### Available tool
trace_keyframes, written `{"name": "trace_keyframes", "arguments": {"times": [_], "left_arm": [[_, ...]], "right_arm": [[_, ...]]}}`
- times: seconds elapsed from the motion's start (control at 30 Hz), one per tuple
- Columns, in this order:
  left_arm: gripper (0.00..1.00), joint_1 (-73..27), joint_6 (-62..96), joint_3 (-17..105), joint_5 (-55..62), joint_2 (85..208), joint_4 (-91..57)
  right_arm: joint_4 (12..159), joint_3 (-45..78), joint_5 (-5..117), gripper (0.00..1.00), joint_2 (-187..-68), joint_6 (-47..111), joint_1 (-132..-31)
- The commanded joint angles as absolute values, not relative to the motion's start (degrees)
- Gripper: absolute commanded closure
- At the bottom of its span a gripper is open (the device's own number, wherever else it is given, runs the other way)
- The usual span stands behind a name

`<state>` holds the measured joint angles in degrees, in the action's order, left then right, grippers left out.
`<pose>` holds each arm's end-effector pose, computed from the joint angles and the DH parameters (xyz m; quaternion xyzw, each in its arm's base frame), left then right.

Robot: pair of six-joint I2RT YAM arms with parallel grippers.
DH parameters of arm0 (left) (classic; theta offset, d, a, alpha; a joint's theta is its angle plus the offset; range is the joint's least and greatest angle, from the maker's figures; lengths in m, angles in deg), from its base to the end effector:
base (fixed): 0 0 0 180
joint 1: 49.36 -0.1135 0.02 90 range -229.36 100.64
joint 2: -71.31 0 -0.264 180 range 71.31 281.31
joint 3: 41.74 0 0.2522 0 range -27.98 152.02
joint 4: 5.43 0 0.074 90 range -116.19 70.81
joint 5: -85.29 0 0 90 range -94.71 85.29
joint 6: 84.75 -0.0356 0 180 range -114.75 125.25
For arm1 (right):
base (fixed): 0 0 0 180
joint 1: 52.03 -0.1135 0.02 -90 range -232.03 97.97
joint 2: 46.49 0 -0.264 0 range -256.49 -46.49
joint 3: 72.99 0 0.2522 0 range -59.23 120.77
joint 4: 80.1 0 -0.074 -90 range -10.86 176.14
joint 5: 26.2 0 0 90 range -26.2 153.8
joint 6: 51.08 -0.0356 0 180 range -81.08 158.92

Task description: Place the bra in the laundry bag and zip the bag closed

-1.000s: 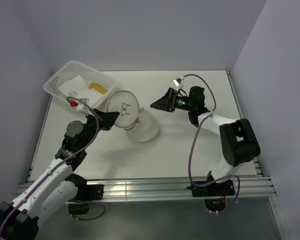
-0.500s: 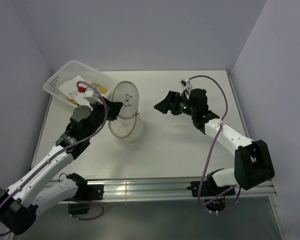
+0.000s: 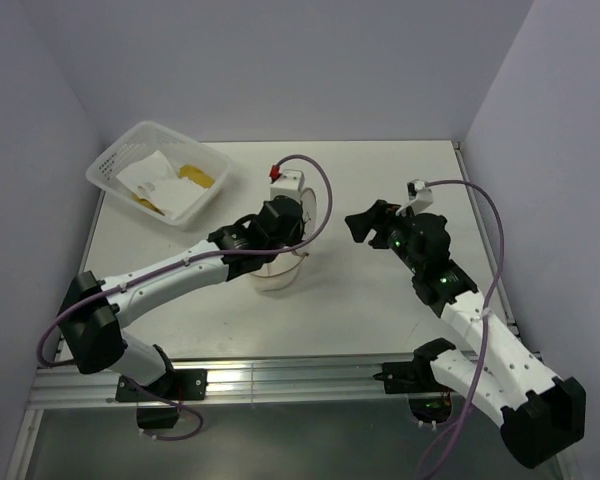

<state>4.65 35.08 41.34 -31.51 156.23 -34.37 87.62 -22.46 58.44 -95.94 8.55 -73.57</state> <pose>0.2125 -0.2653 0.3142 0.0652 0.8510 -0.1712 0.4922 0.1921 0.0794 0.2976 0.0298 0.7719 0.3100 0.5543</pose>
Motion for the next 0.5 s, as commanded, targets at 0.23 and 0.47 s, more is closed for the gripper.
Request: {"name": "trace_keyframes", "arguments": {"times": [0.23,0.47], "left_arm": [[0.55,10.49,36.28,50.94,-27.57,165.61,-32.82],[0.3,9.79,35.23,52.09,-25.19,165.18,-29.83]], "right_arm": [[79.28,-23.99,79.63,0.45,-88.16,7.46,-70.49],[81.48,-26.0,78.22,0.5,-88.24,7.37,-70.14]]}}
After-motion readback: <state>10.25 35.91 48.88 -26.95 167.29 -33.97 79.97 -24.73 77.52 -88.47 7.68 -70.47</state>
